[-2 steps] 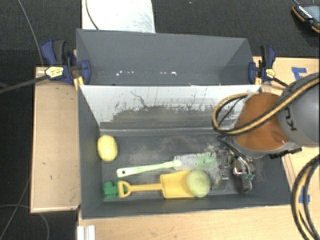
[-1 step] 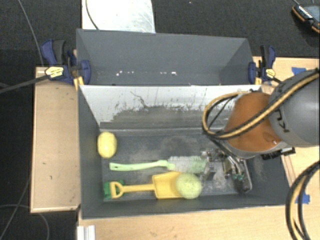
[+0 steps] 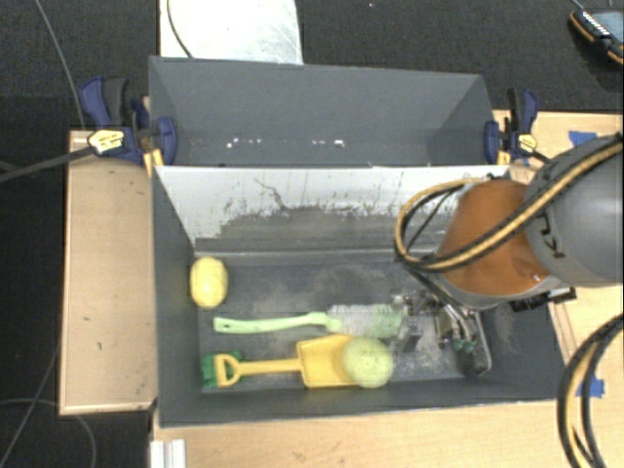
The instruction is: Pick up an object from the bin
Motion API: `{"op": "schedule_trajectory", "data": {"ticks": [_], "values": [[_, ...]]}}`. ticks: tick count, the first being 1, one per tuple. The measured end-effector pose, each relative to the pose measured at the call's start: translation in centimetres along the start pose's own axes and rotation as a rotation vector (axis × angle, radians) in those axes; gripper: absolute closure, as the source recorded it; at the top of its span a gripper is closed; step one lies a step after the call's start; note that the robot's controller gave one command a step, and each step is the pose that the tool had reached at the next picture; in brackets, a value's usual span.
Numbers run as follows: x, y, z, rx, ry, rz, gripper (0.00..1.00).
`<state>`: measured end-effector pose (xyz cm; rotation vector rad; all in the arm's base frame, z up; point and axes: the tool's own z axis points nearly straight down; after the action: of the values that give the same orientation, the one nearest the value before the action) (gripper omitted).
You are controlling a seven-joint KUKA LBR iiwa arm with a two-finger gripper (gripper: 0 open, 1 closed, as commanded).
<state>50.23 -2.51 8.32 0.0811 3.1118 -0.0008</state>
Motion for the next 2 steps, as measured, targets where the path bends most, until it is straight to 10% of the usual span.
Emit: {"op": "schedule_trajectory", "data": {"ticks": [2], "values": [[0.00,-0.61,-4.01,-0.001,0.003,-0.070,1.00]]}}
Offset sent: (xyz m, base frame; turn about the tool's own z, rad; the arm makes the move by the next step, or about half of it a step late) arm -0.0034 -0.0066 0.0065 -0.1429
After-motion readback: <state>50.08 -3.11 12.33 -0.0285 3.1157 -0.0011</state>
